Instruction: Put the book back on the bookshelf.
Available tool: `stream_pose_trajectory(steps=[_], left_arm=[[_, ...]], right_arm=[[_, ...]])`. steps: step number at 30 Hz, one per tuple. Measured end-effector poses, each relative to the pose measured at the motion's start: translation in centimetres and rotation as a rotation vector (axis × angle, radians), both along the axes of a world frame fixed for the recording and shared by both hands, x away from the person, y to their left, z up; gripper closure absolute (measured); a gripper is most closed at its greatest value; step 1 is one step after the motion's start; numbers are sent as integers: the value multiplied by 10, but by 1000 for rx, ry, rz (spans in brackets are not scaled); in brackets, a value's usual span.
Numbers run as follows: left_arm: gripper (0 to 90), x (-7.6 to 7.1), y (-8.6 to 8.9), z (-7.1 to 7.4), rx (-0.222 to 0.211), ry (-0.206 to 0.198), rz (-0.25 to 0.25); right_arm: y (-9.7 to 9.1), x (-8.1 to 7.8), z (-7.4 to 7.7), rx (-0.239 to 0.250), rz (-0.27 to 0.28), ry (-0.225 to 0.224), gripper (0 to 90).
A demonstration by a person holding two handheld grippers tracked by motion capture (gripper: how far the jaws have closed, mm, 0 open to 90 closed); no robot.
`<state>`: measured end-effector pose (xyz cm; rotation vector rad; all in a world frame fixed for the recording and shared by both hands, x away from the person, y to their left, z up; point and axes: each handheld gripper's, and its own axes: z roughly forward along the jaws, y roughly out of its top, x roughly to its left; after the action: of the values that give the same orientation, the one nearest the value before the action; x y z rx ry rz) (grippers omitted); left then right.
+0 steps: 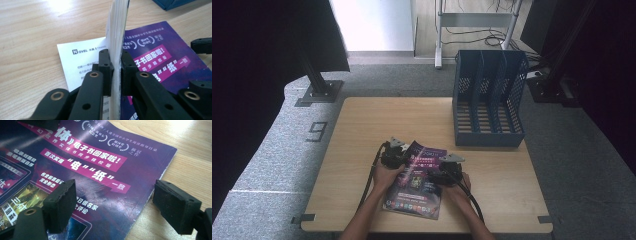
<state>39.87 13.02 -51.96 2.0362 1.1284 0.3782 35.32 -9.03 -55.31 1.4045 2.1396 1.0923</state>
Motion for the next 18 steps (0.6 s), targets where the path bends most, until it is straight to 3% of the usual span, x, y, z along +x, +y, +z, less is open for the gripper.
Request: stream_pose_trajectory(steps=[12,18], left_arm=[[869,-7,3,9,-71,-36,-43],[869,-15,5,13,-122,-95,-72]], right_arm=[[0,0,0,3,-1,2,187],[-2,0,0,8,8,3,199]])
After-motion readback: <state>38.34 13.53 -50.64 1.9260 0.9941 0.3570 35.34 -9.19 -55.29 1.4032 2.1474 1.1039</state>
